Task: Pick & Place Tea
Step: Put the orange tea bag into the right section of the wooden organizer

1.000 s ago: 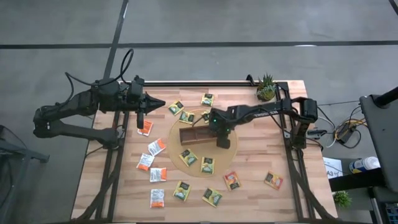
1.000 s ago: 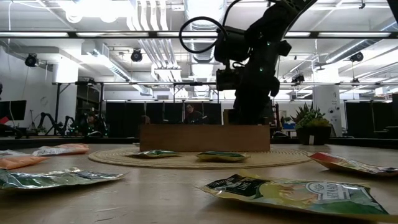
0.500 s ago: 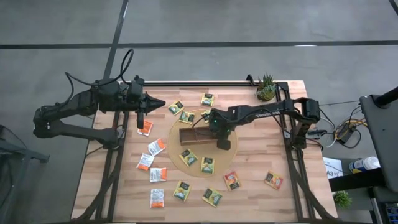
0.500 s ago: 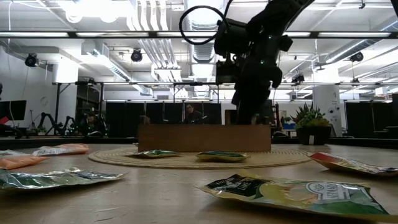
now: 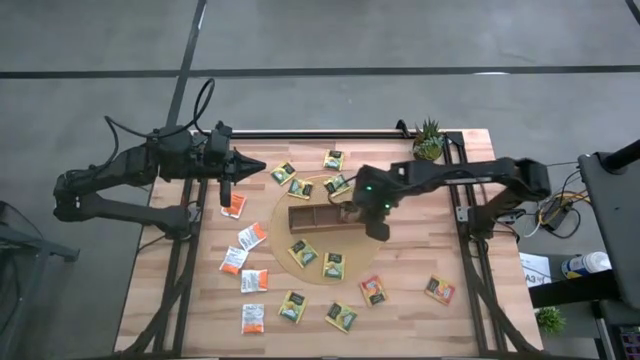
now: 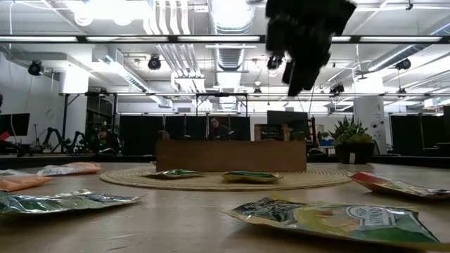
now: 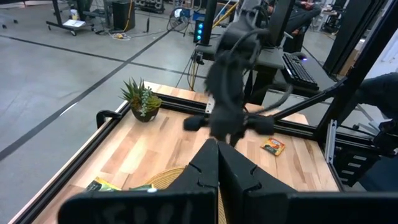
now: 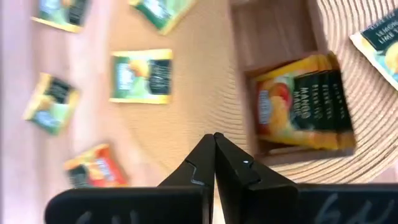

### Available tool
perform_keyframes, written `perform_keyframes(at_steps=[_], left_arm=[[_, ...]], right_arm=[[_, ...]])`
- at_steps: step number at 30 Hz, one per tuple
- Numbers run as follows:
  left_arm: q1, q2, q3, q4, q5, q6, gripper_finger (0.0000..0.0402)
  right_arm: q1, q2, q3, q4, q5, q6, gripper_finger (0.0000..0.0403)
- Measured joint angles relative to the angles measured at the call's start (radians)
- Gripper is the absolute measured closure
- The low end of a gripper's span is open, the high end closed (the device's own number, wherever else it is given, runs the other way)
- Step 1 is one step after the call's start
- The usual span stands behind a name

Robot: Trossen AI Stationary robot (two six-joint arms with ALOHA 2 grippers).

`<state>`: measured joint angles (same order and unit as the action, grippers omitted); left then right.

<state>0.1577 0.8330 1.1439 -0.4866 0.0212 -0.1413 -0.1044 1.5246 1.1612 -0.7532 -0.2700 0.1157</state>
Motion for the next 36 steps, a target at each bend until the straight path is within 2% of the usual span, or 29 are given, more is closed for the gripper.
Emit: perform_keyframes(at_steps=[8,20,26,32,36], left_arm=[[0.0,0.001,0.0,0.002,0.0,0.002,0.04],[0.0,0.01,0.0,0.007,0.0,0.015,0.04],[0.0,0.015,-0.001,0.007,0.003,0.016,0.04],[0.0,0.018,-0.002,0.007,0.011,0.032,0.04],[0.0,0.021,-0.003,0.006,0.013,0.039,0.04]], right_arm=[[0.139,-0.116,-0.017,-0.014,0.004,0.1,0.0394],[0.36,-0.111,-0.021,-0.022,0.008,0.391,0.0387],[0.439,-0.111,-0.021,-0.088,0.017,0.603,0.0328],[0.54,-0.111,-0.021,-0.156,0.107,0.778,0.0252],[0.605,-0.111,-0.021,-0.204,0.117,0.877,0.021]])
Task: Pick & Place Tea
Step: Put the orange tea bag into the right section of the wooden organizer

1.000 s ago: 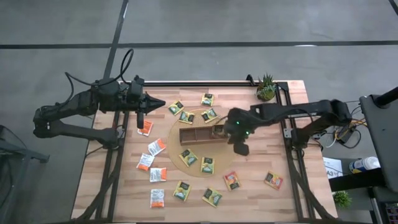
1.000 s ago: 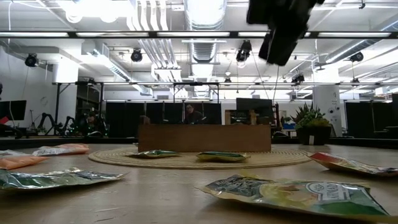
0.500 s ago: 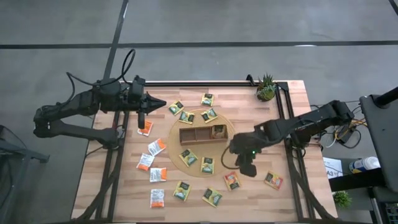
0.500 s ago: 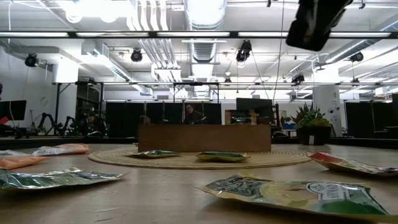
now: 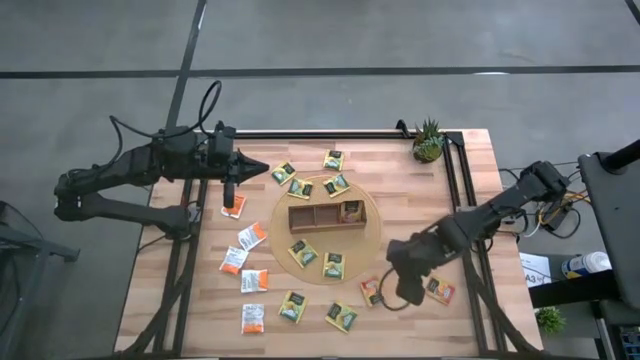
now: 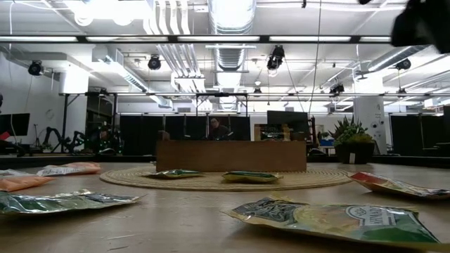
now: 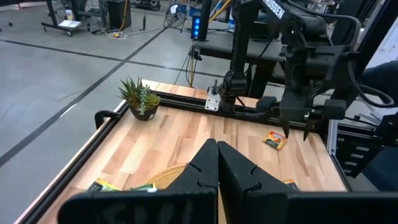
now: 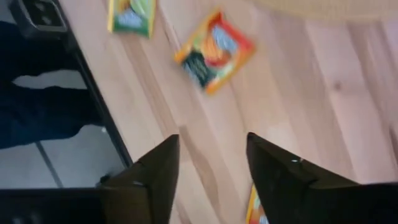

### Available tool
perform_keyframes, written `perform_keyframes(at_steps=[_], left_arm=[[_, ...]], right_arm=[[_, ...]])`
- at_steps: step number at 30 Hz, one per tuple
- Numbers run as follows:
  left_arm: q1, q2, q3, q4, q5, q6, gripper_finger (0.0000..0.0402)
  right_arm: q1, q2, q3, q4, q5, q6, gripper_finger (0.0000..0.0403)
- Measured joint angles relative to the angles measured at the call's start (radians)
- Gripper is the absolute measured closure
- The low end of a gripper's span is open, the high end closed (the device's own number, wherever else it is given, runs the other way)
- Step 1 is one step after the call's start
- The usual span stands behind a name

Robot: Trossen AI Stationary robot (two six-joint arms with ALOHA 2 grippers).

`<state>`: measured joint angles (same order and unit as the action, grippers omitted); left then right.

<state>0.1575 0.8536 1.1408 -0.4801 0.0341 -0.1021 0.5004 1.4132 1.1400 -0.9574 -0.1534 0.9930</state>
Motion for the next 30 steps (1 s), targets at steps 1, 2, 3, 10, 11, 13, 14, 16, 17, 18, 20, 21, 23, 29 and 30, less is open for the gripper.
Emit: perform_keyframes(at_steps=[1,2,3,10,11,13,14,16,17,18,20,21,23,29,30], left_arm=[[0.0,0.0,0.0,0.0,0.0,0.001,0.04],[0.0,0.0,0.0,0.0,0.0,0.001,0.04],[0.0,0.0,0.0,0.0,0.0,0.001,0.04],[0.0,0.001,0.0,0.0,0.003,0.0,0.04],[0.0,0.003,0.0,0.0,0.003,0.0,0.04],[0.0,0.006,0.0,0.0,0.003,-0.001,0.04],[0.0,0.008,0.0,0.0,0.003,-0.004,0.04],[0.0,0.011,-0.001,0.0,0.003,-0.005,0.04],[0.0,0.012,-0.001,0.0,0.003,-0.005,0.04],[0.0,0.014,-0.001,0.0,0.003,-0.005,0.04],[0.0,0.015,-0.001,-0.001,0.003,-0.009,0.04],[0.0,0.016,-0.001,0.0,0.003,-0.014,0.04],[0.0,0.017,-0.001,0.0,0.002,-0.029,0.04],[0.0,0.023,-0.001,0.0,-0.012,-0.038,0.04],[0.0,0.023,-0.001,0.0,-0.018,-0.038,0.04]], right_arm=[[0.018,0.0,0.0,-0.018,0.0,0.025,0.0202],[0.036,0.0,0.0,-0.032,0.0,0.046,0.0195],[0.056,0.0,0.0,-0.043,0.0,0.062,0.0188],[0.196,-0.006,-0.006,-0.14,0.011,0.104,0.0165],[0.216,-0.01,-0.015,-0.148,0.022,0.119,0.0165],[0.255,-0.027,-0.035,-0.141,0.028,0.155,0.0165],[0.274,-0.04,-0.047,-0.13,0.03,0.178,0.0166],[0.314,-0.068,-0.069,-0.112,0.046,0.227,0.0167],[0.332,-0.084,-0.081,-0.11,0.06,0.253,0.0168],[0.349,-0.1,-0.093,-0.11,0.076,0.282,0.0167],[0.38,-0.138,-0.127,-0.11,0.112,0.348,0.0166],[0.394,-0.158,-0.145,-0.11,0.13,0.379,0.0165],[0.414,-0.195,-0.187,-0.104,0.157,0.43,0.0163],[0.415,-0.251,-0.306,0.004,0.16,0.452,0.0163],[0.416,-0.25,-0.325,0.009,0.16,0.457,0.0163]])
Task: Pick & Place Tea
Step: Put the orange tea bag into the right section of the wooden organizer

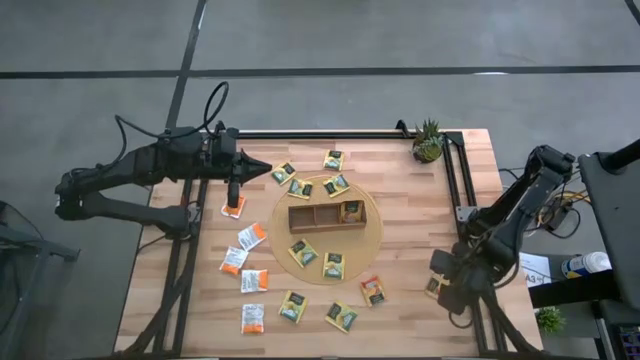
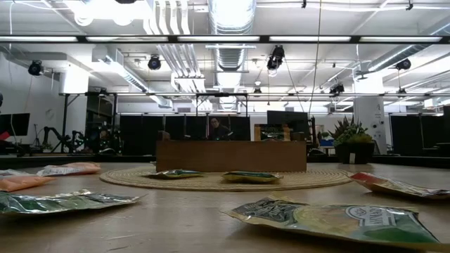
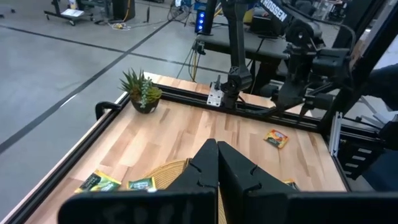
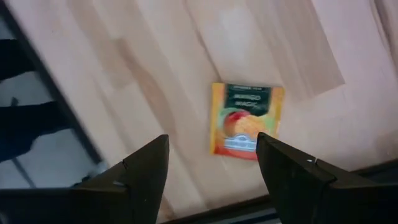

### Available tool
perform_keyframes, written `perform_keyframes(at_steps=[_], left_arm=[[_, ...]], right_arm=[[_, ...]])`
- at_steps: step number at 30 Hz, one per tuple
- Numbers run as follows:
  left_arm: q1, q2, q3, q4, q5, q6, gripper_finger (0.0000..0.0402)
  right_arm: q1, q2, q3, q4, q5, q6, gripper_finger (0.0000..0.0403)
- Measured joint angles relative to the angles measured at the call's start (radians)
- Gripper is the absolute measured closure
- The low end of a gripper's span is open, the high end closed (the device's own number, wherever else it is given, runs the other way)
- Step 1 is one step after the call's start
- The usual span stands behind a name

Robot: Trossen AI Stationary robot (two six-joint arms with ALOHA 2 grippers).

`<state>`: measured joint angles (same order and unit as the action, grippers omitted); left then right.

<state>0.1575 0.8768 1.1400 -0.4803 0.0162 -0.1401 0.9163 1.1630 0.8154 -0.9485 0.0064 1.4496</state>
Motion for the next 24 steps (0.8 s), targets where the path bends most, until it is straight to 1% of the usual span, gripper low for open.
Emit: perform_keyframes(at_steps=[5,12,15,19,24], left_arm=[[0.0,0.003,0.0,0.0,-0.019,-0.023,0.04],[0.0,0.011,0.0,0.001,-0.019,-0.024,0.04],[0.0,0.012,0.0,0.0,-0.019,-0.024,0.04],[0.0,0.014,0.0,0.0,-0.019,-0.025,0.04],[0.0,0.018,0.0,0.0,-0.019,-0.025,0.04]], right_arm=[[0.0,0.002,-0.095,0.018,0.002,0.062,0.0154],[-0.001,0.001,-0.18,0.169,0.04,0.091,0.0132],[0.0,0.022,-0.191,0.176,0.04,0.1,0.012],[0.0,0.06,-0.192,0.178,0.036,0.07,0.0106],[0.0,0.138,-0.187,0.181,-0.008,0.022,0.0094]])
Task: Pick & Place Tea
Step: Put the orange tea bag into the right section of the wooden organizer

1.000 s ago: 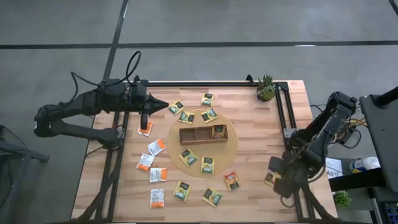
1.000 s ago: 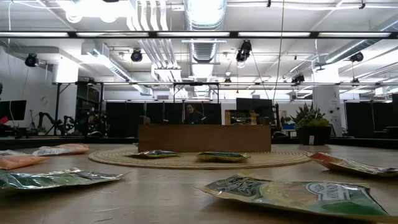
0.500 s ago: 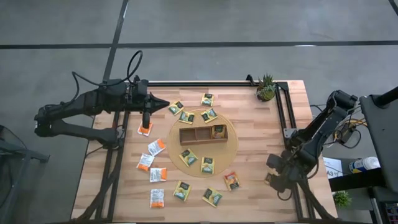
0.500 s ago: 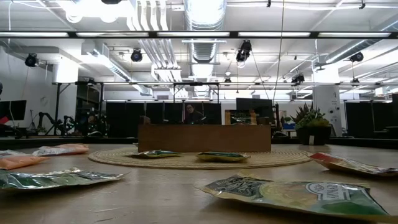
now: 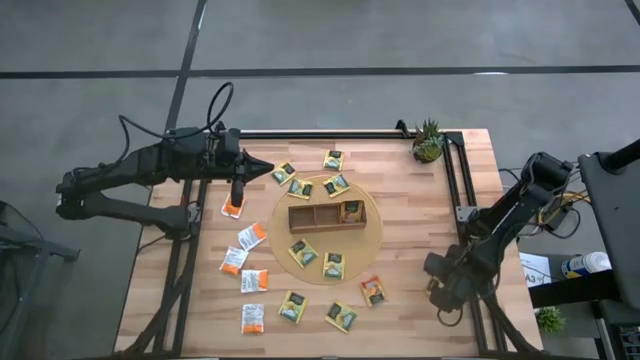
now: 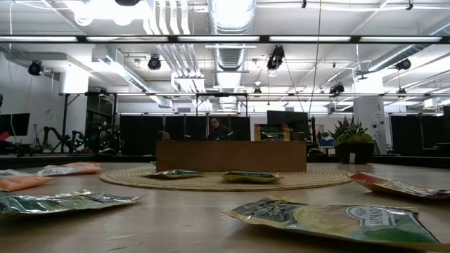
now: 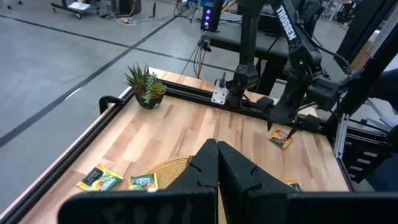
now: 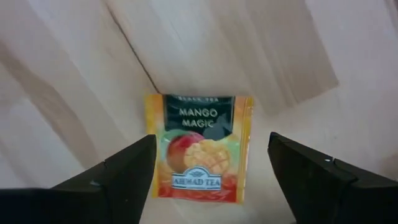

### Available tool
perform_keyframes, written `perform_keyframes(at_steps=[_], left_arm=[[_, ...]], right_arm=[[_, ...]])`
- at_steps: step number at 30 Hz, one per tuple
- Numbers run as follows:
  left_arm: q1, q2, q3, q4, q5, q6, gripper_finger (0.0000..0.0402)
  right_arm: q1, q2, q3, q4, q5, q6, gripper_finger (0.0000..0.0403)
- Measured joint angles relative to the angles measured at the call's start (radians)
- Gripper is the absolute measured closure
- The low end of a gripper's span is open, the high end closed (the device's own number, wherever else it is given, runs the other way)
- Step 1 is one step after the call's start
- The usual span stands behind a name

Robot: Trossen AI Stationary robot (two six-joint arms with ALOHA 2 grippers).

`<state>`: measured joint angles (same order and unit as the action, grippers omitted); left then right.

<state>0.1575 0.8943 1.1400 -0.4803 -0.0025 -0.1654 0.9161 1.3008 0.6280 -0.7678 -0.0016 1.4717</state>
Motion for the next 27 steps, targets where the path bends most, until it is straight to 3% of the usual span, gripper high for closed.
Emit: perform_keyframes(at_steps=[10,21,24,27], left_arm=[[0.0,0.001,0.0,0.0,0.0,0.0,0.04],[0.0,0.001,0.0,0.0,0.0,0.0,0.04],[0.0,0.001,0.0,0.0,0.0,0.0,0.04],[0.0,0.001,0.0,0.0,0.0,0.0,0.04]], right_arm=[[0.0,0.107,0.0,0.095,-0.044,-0.035,0.0074],[0.0,0.103,-0.062,0.174,-0.018,0.0,0.0077],[0.0,0.101,-0.07,0.181,-0.018,0.01,0.0097],[0.0,0.099,-0.074,0.169,-0.017,0.009,0.0146]])
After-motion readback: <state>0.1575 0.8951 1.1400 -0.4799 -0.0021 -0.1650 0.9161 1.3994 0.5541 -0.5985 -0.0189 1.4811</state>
